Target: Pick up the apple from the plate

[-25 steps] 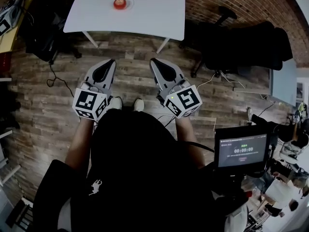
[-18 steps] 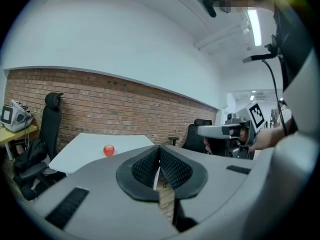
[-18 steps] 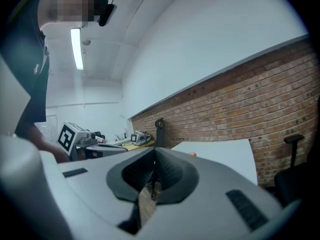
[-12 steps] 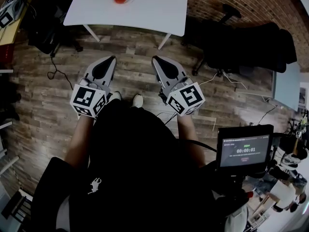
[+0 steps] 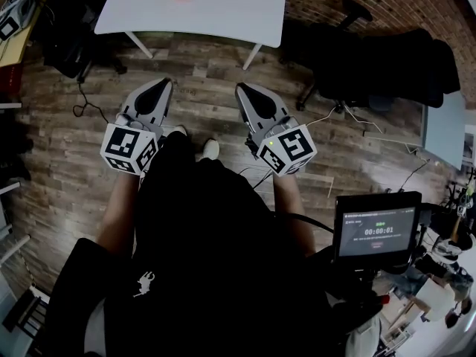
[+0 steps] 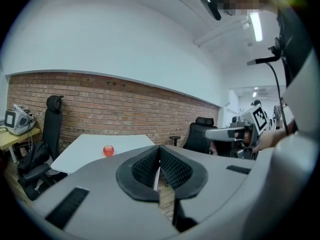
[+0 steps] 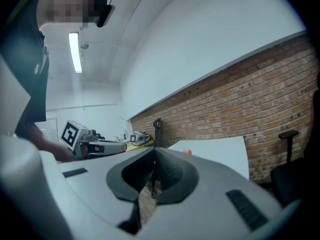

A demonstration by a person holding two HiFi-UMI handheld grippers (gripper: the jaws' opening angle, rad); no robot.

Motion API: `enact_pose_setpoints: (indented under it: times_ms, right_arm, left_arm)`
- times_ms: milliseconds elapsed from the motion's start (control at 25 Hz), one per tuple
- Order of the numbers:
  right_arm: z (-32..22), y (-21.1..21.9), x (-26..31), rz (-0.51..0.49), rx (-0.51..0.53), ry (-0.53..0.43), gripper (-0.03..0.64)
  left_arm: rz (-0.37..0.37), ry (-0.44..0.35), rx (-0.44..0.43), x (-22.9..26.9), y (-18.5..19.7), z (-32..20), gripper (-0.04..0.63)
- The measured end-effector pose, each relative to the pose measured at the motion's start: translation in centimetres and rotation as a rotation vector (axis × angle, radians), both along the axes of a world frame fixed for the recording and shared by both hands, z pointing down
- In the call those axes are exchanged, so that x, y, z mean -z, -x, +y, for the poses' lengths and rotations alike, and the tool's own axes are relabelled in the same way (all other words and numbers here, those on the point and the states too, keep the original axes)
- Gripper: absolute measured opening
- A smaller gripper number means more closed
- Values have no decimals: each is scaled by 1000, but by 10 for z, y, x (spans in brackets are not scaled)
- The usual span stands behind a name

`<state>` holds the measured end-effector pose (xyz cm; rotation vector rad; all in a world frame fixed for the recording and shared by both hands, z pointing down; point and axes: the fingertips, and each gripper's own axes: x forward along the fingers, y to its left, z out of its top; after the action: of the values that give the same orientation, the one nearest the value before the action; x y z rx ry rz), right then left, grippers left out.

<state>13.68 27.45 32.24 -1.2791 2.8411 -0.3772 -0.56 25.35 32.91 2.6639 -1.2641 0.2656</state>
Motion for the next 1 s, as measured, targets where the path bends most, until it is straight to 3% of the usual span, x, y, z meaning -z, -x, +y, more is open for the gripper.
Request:
enact_pose_setpoints:
  times_ms: [400, 1000]
  right_arm:
    - [-2, 6, 7, -35, 6, -17, 5]
    - [-23, 37, 13, 3, 38, -23, 5]
  left_arm:
    - [-42, -45, 26, 15, 7, -7, 6]
    - [-12, -48, 27, 12, 24, -24, 6]
